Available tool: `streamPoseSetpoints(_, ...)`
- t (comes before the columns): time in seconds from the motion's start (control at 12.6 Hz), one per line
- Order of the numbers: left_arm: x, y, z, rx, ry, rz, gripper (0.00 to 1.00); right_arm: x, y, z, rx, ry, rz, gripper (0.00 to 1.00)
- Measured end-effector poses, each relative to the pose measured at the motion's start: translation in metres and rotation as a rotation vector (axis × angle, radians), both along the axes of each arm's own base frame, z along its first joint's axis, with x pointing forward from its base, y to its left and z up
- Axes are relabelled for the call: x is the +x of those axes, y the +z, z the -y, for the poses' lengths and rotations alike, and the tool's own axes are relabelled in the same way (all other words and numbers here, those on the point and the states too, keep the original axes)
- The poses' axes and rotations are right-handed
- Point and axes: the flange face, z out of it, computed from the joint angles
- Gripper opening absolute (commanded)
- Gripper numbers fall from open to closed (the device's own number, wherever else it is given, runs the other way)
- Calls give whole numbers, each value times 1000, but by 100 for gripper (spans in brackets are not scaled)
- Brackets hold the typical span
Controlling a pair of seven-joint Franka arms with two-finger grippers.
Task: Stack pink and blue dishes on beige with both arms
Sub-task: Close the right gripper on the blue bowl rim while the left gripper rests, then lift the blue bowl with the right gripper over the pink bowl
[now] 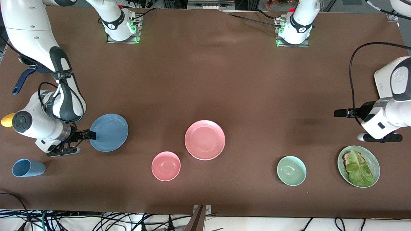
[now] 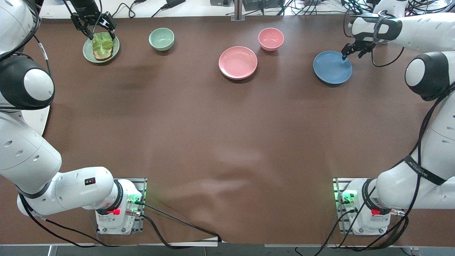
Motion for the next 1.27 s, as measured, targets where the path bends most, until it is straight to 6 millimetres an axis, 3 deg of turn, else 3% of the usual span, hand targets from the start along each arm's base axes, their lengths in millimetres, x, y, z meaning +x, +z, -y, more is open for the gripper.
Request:
streamPoseSetpoints(0.16,-12,31,-7,-2,-25,40,100,-1,-11,0,-1,-6,-6,61)
streamPoseSetpoints(0.24,-18,45,-1,-3,-35,57,100,-2,-16,0,-1,-7,-13,46)
streamPoseSetpoints(0.48,-42,81,41,38,-88,97,100,-5,-21,-1,1,-7,-23,0)
streamPoseSetpoints(0.87,-63,116,46,58,-90,147,100,-5,-14,-3,13,-20,-28,0)
streamPoseSetpoints(1.03,-74,117,48,62,-91,139,100,0,-6,-5,15,-20,-22,0)
streamPoseSetpoints(1.11,-77,117,47,60,-89,137,100,5,5,-7,19,-17,-30,0)
streamPoseSetpoints(1.27,-76,119,41,34,-70,169,100,22,46,-13,31,-9,-40,0)
